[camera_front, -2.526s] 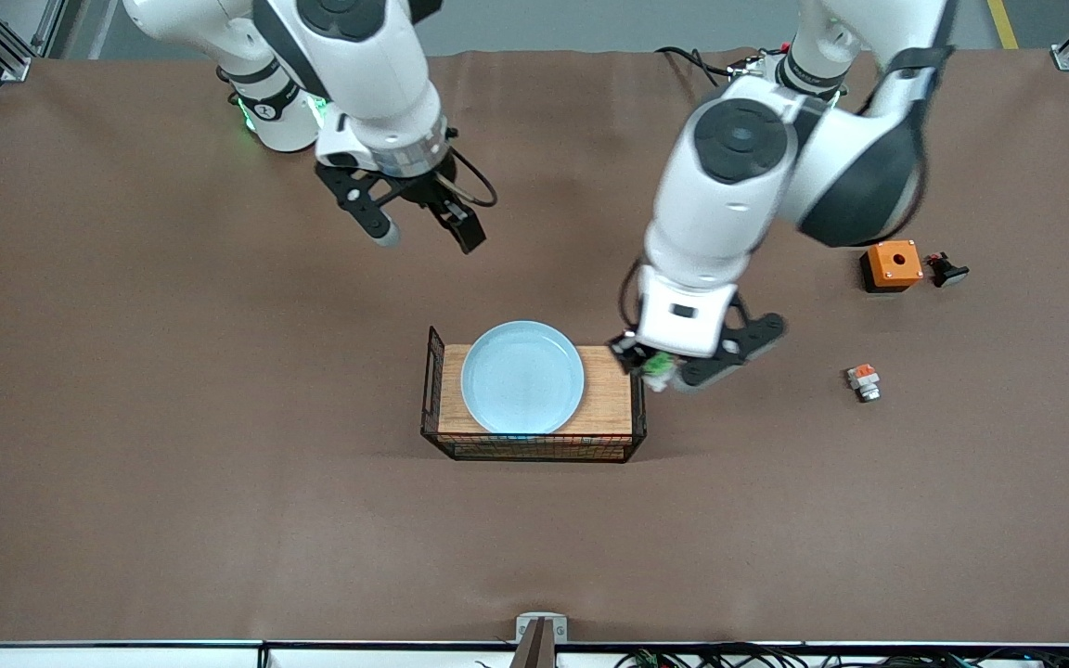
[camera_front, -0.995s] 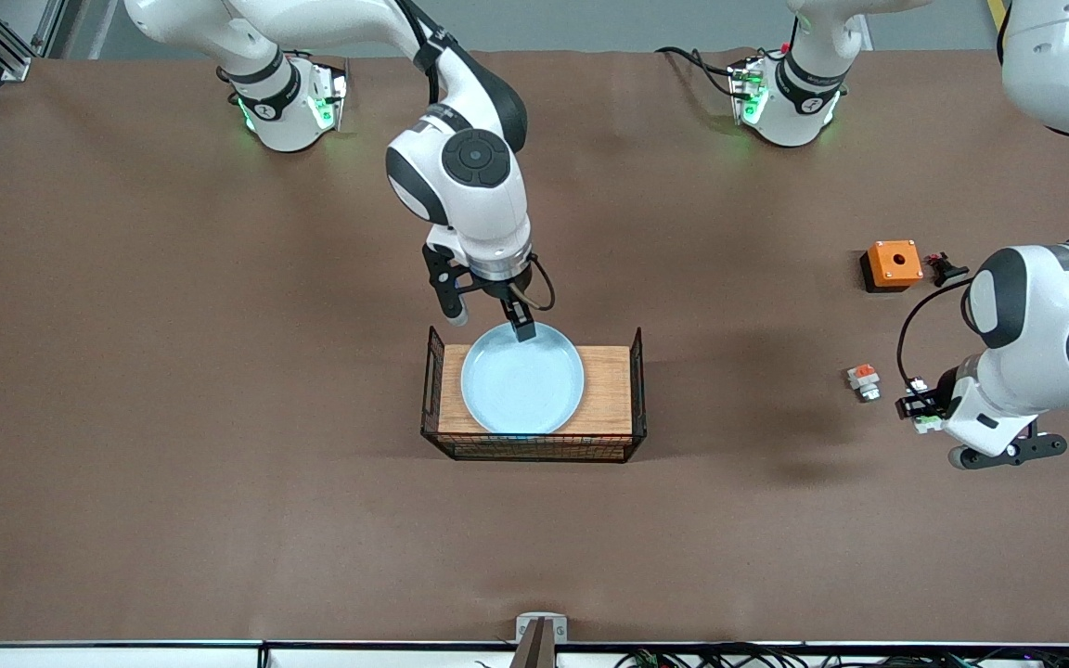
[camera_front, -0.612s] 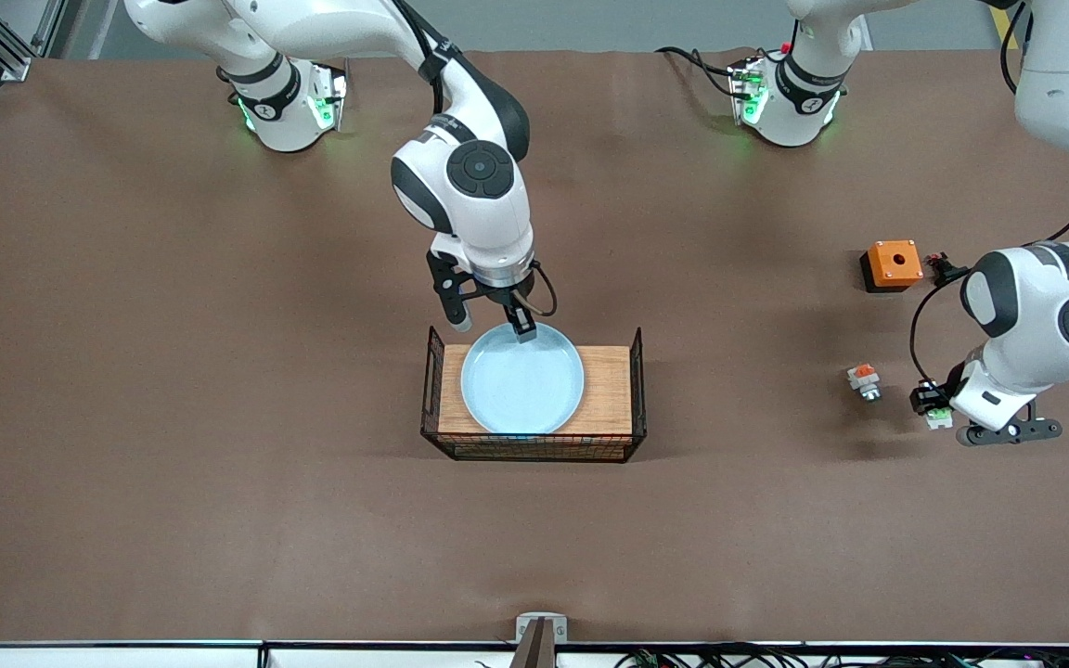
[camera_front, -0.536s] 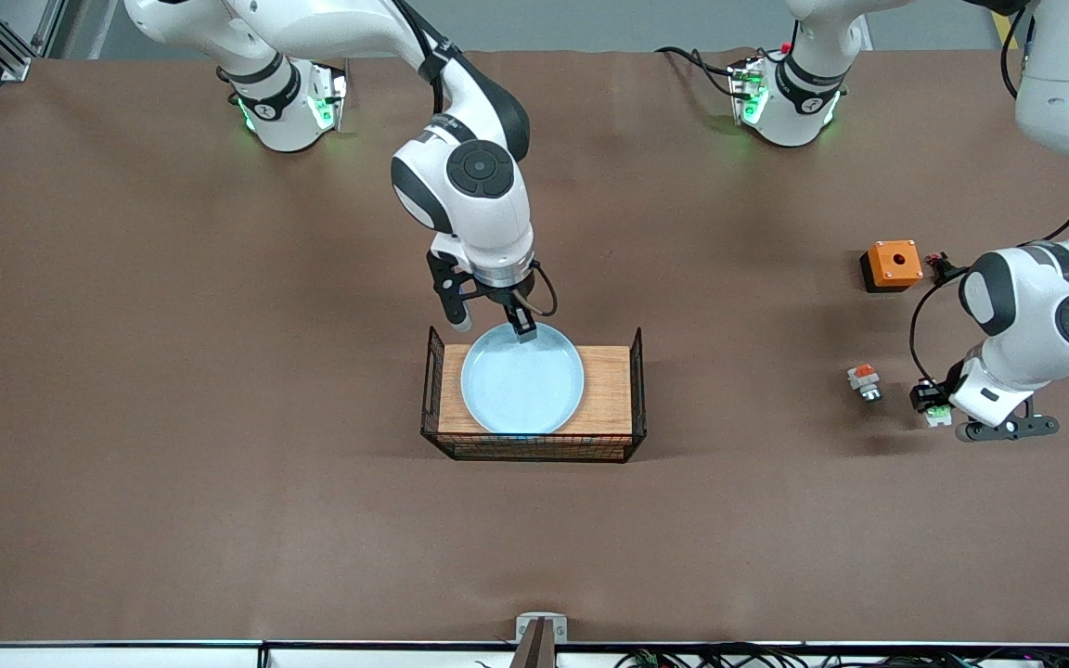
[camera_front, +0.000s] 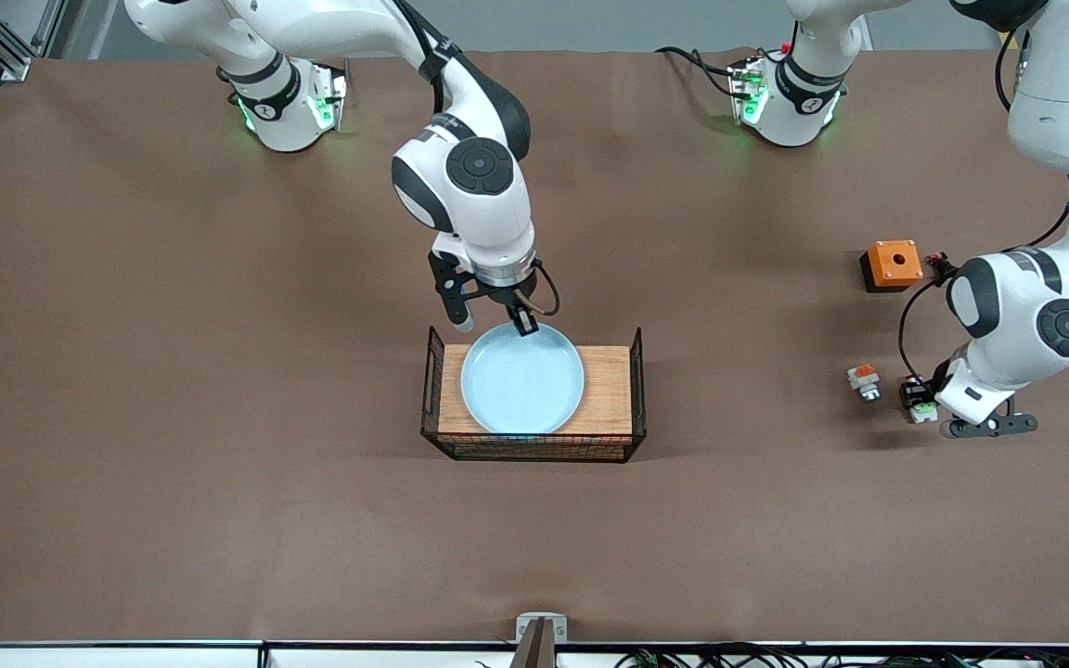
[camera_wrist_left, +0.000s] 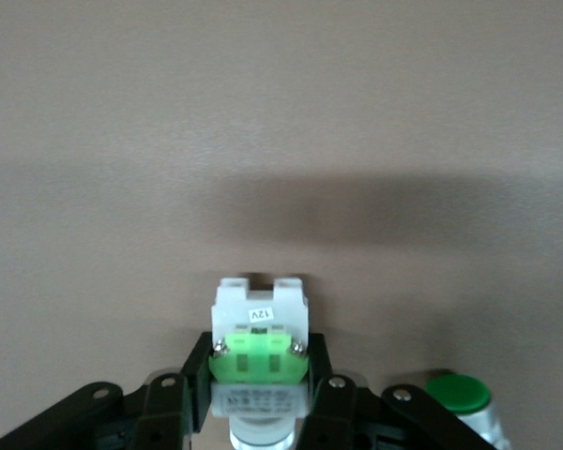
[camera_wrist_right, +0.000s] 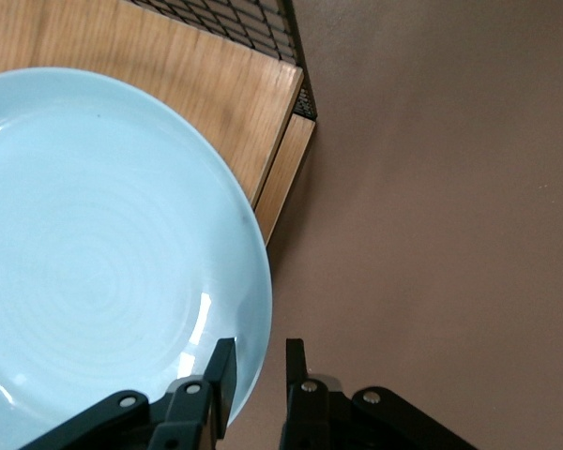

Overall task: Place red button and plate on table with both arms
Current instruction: 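Lower the button beside the red button while the right gripper reaches the plate, then open the left gripper on the button while the right gripper grips the plate rim, then lift the plate out of the basket with the right gripper and carry it away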

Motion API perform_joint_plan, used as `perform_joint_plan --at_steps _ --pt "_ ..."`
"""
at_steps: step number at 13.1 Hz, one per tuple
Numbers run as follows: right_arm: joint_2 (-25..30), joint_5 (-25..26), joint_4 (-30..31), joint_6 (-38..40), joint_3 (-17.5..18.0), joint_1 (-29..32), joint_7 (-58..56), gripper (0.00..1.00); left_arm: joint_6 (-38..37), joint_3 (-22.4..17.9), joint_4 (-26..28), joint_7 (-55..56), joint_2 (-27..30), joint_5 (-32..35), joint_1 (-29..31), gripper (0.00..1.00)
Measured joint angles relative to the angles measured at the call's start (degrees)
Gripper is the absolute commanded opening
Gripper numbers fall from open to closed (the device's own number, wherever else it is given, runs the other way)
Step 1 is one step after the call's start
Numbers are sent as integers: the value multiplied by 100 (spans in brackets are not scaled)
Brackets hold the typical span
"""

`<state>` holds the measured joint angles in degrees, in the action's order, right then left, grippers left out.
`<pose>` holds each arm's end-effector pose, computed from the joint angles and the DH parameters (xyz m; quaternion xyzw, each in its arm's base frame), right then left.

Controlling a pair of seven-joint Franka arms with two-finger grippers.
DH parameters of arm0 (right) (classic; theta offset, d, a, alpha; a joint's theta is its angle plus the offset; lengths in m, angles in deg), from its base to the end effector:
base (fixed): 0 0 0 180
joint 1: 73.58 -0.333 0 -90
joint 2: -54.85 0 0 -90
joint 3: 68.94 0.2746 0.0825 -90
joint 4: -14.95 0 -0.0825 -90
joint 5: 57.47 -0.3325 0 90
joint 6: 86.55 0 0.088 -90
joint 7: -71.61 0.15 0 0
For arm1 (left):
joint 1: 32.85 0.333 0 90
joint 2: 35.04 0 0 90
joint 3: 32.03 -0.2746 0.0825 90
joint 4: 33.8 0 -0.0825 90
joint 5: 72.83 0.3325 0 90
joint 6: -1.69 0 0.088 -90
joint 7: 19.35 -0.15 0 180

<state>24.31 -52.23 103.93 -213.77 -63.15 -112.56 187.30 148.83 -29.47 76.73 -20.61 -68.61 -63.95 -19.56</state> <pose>0.4695 0.4468 0.3001 -0.8219 0.5653 -0.0246 0.0655 0.5681 0.1086 0.1504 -0.9989 -0.0227 -0.0239 0.0342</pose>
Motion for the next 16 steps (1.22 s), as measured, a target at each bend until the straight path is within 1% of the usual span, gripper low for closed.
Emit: perform_joint_plan --at_steps 1,3,4,7,9,11,16 --pt "-1 24 0 -18 5 -10 -1 1 0 55 -15 2 10 0 -3 100" --pt "1 79 -12 -74 10 -20 -2 0 -77 167 -70 17 122 0 -7 100" --pt "1 84 -30 -81 12 -20 -2 0 -276 230 -127 20 243 0 -8 100" --pt "-1 84 -30 -84 8 -19 -1 0 -1465 433 -591 39 702 -10 -16 100" --pt "-2 84 -38 -90 3 -14 0 0 -2080 549 -987 54 968 -37 -22 100" --pt "-2 84 -171 -23 -5 -2 1 0 -2755 674 -1344 54 1156 -54 -27 100" --pt "63 84 -801 1041 -1 12 0 0 -4113 907 -2207 238 1497 -61 -42 100"
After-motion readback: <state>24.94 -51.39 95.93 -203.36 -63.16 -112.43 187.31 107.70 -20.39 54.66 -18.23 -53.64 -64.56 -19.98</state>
